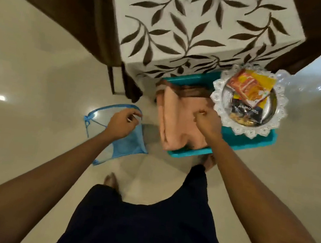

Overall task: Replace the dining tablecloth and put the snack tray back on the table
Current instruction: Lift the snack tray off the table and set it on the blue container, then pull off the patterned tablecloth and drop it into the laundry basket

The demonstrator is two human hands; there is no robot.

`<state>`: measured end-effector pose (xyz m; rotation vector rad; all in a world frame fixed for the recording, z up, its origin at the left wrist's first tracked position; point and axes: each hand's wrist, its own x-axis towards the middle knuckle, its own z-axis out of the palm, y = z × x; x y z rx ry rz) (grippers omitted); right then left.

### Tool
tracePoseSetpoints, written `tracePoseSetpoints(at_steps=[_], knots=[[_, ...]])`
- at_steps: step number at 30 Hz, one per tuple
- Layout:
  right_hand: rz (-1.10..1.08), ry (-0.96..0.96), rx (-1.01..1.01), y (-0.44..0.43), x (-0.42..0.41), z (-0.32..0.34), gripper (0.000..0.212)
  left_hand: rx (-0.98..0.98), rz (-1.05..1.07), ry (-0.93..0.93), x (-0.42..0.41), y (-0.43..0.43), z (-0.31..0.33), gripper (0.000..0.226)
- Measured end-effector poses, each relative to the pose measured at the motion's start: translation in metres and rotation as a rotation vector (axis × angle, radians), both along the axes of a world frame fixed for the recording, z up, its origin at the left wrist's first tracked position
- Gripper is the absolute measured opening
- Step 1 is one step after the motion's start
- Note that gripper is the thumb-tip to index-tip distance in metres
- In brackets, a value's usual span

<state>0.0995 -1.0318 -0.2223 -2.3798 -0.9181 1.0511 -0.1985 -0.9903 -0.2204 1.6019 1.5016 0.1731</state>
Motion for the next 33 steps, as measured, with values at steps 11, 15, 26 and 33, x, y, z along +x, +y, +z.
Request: tracePoseSetpoints(at_steps=[11, 15, 26, 33], knots=[[0.169, -0.017, 0.142, 0.033, -0.268, 0.049, 0.016, 0.003, 0.183, -0.055, -0.238, 0.007, 0.045, 0.019], [0.196, -0.072, 0.3, 0.079, -0.285, 0.065, 0.031, 0.032, 0.148, -0.033, -0.254, 0.048, 0.065, 0.022], [0.136, -0.478, 0.308, 0.214, -0.246, 0.046, 0.066, 0.24, -0.309, 0.014, -0.179, 0.242, 0.097, 0.022], [-0.068, -0.571, 0.188, 0.272, -0.261, 0.031, 0.082, 0.346, -0.517, 0.043, -0.107, 0.366, 0.089, 0.034]])
